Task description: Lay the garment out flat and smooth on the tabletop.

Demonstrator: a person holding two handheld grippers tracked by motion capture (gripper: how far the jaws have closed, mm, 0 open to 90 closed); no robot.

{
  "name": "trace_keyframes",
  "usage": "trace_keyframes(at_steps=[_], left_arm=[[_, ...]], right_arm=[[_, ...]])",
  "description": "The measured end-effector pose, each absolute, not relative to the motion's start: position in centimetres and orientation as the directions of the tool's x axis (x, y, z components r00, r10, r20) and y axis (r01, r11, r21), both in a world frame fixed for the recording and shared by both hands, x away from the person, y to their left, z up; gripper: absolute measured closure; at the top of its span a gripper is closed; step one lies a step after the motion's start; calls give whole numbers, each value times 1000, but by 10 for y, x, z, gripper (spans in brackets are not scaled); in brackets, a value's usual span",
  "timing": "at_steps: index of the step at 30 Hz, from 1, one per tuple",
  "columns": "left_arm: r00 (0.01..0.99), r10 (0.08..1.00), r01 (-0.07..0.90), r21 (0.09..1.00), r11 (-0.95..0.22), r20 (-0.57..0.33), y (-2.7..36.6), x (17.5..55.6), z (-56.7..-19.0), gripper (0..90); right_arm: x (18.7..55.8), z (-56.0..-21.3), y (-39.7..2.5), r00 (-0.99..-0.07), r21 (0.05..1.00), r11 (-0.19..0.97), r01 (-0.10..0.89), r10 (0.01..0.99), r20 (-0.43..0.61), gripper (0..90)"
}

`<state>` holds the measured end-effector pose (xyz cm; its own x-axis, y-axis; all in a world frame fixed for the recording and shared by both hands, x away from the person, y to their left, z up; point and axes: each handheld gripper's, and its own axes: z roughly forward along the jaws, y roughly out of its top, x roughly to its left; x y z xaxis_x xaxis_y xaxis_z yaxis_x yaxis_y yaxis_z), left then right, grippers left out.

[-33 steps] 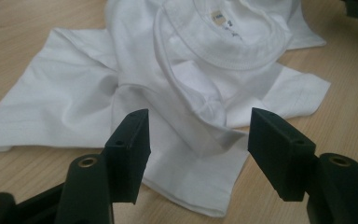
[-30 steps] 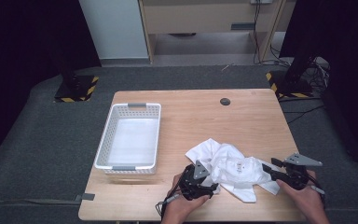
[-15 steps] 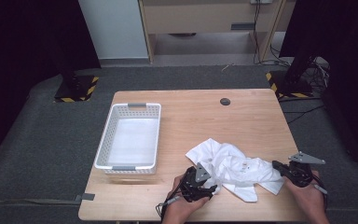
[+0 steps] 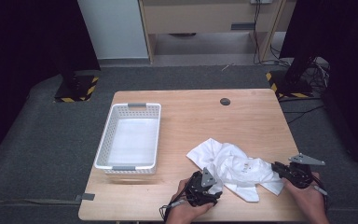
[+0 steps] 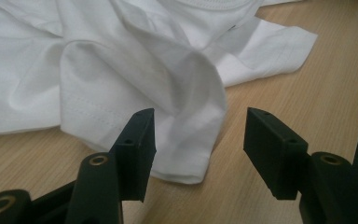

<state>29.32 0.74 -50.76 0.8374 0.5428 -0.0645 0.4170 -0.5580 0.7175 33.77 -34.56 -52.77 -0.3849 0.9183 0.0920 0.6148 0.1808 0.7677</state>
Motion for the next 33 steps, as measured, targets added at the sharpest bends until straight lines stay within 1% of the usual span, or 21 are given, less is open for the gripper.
trace_keyframes(at_steps=[2,4,6,12,15,17,21,24,27,29,31,33], left_arm=[[839,541,417,714,-562,-64,5,292,-508,441],[837,543,422,715,-557,-71,3,291,-510,445],[841,538,415,713,-566,-62,0,290,-512,458],[835,549,407,718,-564,-42,-5,291,-518,547],[837,547,401,708,-581,-24,-7,293,-523,574],[830,556,410,708,-576,-28,-7,296,-526,583],[829,558,408,710,-574,-25,-7,300,-527,632],[830,558,403,712,-576,-19,-5,302,-527,698],[828,560,405,711,-574,-19,-3,303,-527,773],[833,553,404,707,-580,-23,-2,304,-526,846],[834,550,418,703,-575,-46,-1,304,-525,871],[835,545,425,711,-560,-70,2,304,-520,876]], right_arm=[[337,-528,-345,-387,773,177,609,917,95,672],[337,-528,-343,-391,776,180,605,916,92,634],[337,-528,-341,-396,776,184,604,914,91,629],[336,-527,-336,-419,780,200,592,904,87,633],[335,-527,-334,-428,782,205,588,900,86,631],[335,-527,-334,-433,786,206,583,897,86,625],[335,-527,-332,-443,789,212,577,892,84,612],[334,-528,-331,-448,787,221,577,891,79,627],[334,-529,-330,-452,778,232,584,889,75,663],[334,-530,-329,-458,771,244,588,886,69,688],[335,-531,-329,-463,765,252,593,884,67,715],[335,-531,-329,-465,761,257,596,883,65,745]])
